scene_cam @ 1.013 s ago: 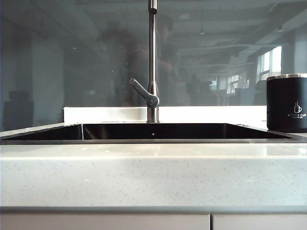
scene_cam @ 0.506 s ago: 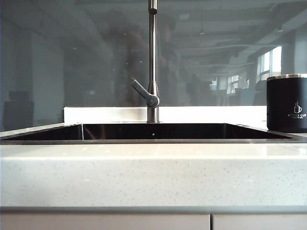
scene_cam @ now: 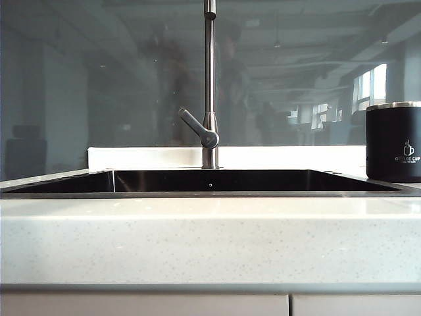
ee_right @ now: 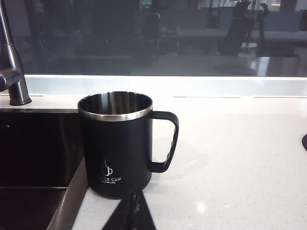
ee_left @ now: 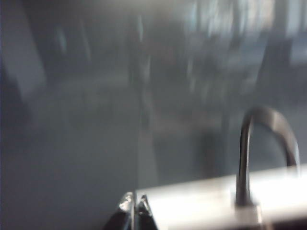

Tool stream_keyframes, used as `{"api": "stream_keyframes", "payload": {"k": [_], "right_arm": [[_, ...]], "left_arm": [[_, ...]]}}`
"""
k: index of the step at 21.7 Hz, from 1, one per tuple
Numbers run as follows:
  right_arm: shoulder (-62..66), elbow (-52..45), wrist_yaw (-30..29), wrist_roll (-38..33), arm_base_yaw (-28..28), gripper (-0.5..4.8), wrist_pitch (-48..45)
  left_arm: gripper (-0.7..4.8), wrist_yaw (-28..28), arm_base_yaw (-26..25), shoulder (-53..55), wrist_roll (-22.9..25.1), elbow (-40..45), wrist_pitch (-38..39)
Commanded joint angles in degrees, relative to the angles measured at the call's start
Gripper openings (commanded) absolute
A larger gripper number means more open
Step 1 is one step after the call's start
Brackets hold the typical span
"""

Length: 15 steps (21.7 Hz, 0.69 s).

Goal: Pick up the mug next to the sink, go to the faucet to get some water, pour the water into the sink, and finally put the mug back to its place.

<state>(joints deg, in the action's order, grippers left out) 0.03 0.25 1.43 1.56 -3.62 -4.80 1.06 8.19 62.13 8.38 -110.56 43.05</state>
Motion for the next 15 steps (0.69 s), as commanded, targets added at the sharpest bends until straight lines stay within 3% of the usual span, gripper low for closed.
{"api": "stream_keyframes", "payload": {"k": [1, 5, 10, 12, 15], "right_arm": [[-0.15, -0.17, -0.07, 0.20, -0.04, -0.06, -0.96], [-0.15, -0.17, -0.07, 0.20, -0.04, -0.06, -0.96], [-0.15, -0.17, -0.07, 0.20, -0.04, -0.06, -0.96], [-0.15, -0.17, -0.07, 0.20, -0.04, -0.06, -0.96], [-0.15, -0.17, -0.07, 0.20, -0.07, -0.06, -0.96]], "left_arm": [[-0.06, 0.13, -1.57, -5.64, 0.02, 6.97, 6.05], [-0.06, -0.02, -5.29, -14.88, -0.28, 21.09, 2.45], [-0.06, -0.68, -10.12, -32.02, -2.01, 52.17, -15.56], [-0.06, -0.68, -11.58, -38.01, -5.49, 63.67, -23.96], [-0.06, -0.61, -12.37, -44.65, -6.97, 77.07, -33.77]]}}
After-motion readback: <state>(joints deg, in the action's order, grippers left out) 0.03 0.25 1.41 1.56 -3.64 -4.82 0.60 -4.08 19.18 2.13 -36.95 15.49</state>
